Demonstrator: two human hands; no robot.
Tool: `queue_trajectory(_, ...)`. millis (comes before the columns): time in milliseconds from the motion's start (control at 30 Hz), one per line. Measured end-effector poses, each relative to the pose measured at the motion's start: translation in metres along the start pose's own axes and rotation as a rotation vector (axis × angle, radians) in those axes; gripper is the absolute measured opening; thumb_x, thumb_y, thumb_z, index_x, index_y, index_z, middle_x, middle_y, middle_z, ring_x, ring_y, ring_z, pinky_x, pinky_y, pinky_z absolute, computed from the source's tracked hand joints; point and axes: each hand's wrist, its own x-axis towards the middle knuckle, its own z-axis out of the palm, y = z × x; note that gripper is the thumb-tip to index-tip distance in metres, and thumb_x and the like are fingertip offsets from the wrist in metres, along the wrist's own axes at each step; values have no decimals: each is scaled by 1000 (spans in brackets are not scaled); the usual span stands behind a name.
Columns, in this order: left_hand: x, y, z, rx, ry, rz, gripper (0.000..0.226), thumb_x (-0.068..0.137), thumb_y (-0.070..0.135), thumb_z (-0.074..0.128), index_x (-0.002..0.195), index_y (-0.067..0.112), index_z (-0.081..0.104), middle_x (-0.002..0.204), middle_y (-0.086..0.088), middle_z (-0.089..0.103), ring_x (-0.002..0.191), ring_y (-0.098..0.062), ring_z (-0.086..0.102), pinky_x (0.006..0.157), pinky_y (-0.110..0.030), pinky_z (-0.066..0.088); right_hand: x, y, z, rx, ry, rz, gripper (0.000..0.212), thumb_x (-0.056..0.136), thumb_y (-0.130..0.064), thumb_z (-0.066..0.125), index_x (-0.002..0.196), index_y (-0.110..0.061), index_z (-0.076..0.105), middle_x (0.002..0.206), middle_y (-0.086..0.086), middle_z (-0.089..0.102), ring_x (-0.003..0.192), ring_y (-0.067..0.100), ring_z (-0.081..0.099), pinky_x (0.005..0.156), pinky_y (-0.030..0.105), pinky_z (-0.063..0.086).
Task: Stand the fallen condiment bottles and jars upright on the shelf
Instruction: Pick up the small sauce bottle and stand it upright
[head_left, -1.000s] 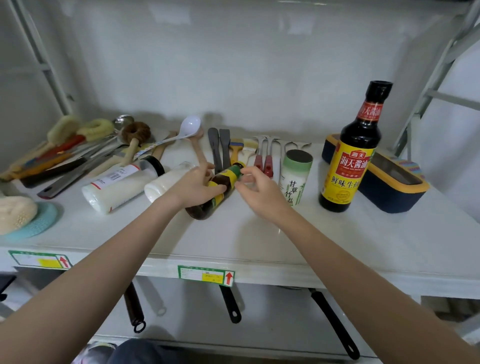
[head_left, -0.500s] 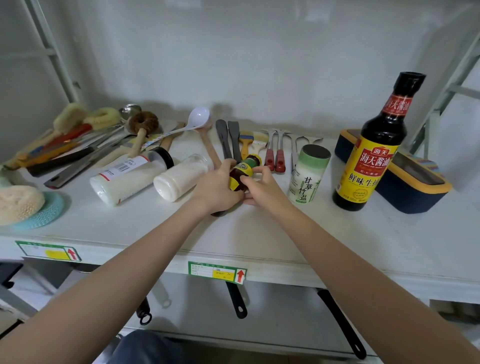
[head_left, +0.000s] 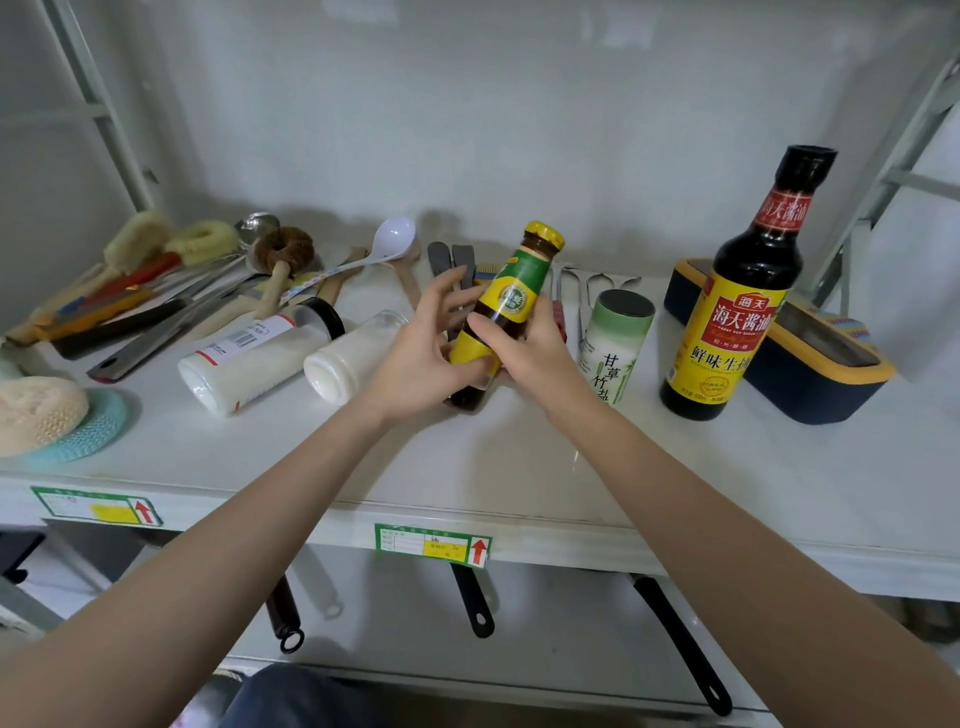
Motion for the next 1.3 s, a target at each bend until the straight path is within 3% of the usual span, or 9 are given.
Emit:
queue_trajectory(100, -1, 11, -3, -161, -7, -18, 53, 76, -12, 45, 122, 15, 43, 119, 6, 57, 95, 11, 61, 71, -13, 48, 1, -1, -8, 49, 21, -36, 56, 80, -15, 70, 126, -10, 38, 111, 4, 61, 102, 17, 61, 94, 40, 52)
queue_trajectory(233, 9, 28, -6, -193, 154, -115, 28, 91, 5, 45, 115, 18, 53, 102, 4, 65, 82, -7, 64, 70, -27, 46, -1, -1, -21, 38, -135, -57, 48, 82, -9, 67, 125, -19, 47, 118, 4, 64, 104, 11, 62, 90, 31, 52)
queue_trajectory(333, 21, 40, -10, -160, -15, -248, 25, 94, 29, 48, 115, 19, 59, 111, -4, 67, 100, -14, 63, 89, -29, 48, -4, -2, -29, 61, -309, -32, 50, 84, -12, 66, 128, -28, 49, 124, 1, 65, 117, 16, 60, 98, 35, 49)
queue_trajectory(433, 26, 47, -13, -210, -198, -297, 27, 94, 35, 49, 104, 19, 66, 102, -2, 71, 97, -14, 66, 94, -30, 47, -5, -6, -31, 128, -404, 11, 58, 87, -11, 62, 137, -23, 38, 117, 3, 67, 110, 21, 65, 95, 38, 52)
queue_trajectory(533, 30, 47, -16, -179, -141, -254, 30, 91, 38, 54, 98, 13, 70, 92, -1, 72, 86, -10, 67, 85, -23, 52, -7, -9, -32, 197, -385, 51, 62, 87, -10, 62, 140, -21, 32, 109, 3, 69, 105, 22, 66, 91, 41, 53)
queue_trajectory(667, 32, 47, -14, -170, 40, -250, 35, 80, 38, 69, 98, 8, 69, 99, -16, 72, 87, -22, 67, 91, -45, 50, -5, -4, -33, 280, -314, 104, 54, 86, -7, 61, 133, -18, 37, 89, -12, 72, 84, 8, 70, 77, 28, 54)
queue_trajectory(800, 35, 46, -8, -198, 151, -220, 26, 76, 23, 76, 97, 10, 66, 93, -4, 70, 84, -13, 66, 75, -24, 54, -7, 2, -29, -24, -264, 63, 70, 78, -19, 73, 135, -23, 33, 124, -1, 59, 111, 13, 60, 95, 29, 46)
queue_trajectory(1033, 46, 42, 0, -150, 210, -197, 30, 69, 28, 81, 90, 18, 62, 95, 0, 68, 89, -11, 66, 79, -24, 53, -7, 20, -23, -326, -134, -44, 64, 74, -24, 75, 127, -20, 39, 112, -4, 59, 103, 13, 59, 85, 26, 44)
queue_trajectory(1300, 53, 37, 15, -29, 207, -140, 35, 68, 28, 82, 90, 17, 58, 87, 7, 61, 81, -7, 57, 73, -18, 45, 4, 36, -23, -306, -119, -6, 61, 74, -22, 75, 126, -17, 42, 126, 4, 60, 113, 20, 59, 99, 41, 47)
